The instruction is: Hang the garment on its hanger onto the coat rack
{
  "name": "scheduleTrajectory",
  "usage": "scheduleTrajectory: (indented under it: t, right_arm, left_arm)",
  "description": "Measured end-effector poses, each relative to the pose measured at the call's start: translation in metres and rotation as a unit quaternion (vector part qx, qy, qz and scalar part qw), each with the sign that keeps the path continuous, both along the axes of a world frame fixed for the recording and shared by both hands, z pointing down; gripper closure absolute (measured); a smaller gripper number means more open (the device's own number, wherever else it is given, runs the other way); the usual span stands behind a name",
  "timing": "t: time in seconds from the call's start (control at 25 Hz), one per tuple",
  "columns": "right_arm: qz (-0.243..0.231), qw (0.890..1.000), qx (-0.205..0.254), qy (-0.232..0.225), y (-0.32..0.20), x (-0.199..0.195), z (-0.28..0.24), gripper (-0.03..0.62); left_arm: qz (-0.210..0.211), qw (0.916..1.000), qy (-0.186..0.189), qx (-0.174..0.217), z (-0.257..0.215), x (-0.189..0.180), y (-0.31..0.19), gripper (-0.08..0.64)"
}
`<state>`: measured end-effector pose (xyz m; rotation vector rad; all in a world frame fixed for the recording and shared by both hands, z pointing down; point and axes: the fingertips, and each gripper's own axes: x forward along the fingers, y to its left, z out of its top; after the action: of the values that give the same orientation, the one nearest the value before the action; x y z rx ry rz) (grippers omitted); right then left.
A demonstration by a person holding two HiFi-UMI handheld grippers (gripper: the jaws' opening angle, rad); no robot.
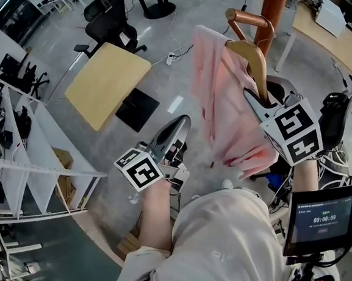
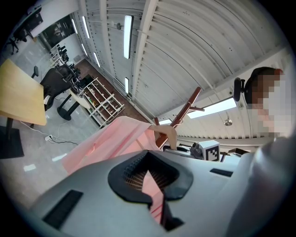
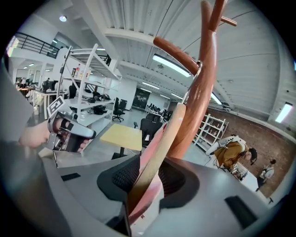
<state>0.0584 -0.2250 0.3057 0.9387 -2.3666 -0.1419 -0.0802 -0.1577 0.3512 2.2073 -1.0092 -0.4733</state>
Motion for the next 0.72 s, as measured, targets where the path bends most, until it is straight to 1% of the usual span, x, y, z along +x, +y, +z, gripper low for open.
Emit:
scheduleTrajectory:
  t: [0.04, 0.12, 0.16, 0.4, 0.52, 0.72]
  right_arm:
    - [0.003, 1.0, 0.005, -0.001, -0.001, 0.0, -0.001, 0.491]
    - [0.012, 1.0, 0.022, -0.002, -0.004, 0.0, -0.005, 0.451]
    - [0.012, 1.0, 0.028, -0.005, -0.005, -0.001, -0.008, 0.443]
    - [-0.002, 0.998, 0.032, -0.048, -0.004, 0.001, -0.014, 0.443]
    - [-0.011, 0.996, 0.034, -0.084, -0.001, 0.002, -0.018, 0.445]
    - [-0.02, 0.991, 0.051, -0.119, 0.005, 0.01, -0.031, 0.445]
  left_arm:
    - [0.001, 1.0, 0.0, 0.0, 0.0, 0.001, 0.0, 0.554]
    - [0.002, 1.0, 0.0, 0.0, 0.0, 0.0, 0.001, 0.555]
    - [0.001, 1.0, 0.0, 0.0, -0.001, 0.0, 0.001, 0.554]
    - [-0.006, 1.0, 0.001, -0.002, 0.002, -0.002, 0.003, 0.554]
    - [-0.008, 1.0, 0.001, -0.001, 0.004, -0.002, 0.004, 0.554]
    - [-0.008, 1.0, 0.0, -0.002, 0.005, 0.0, 0.006, 0.554]
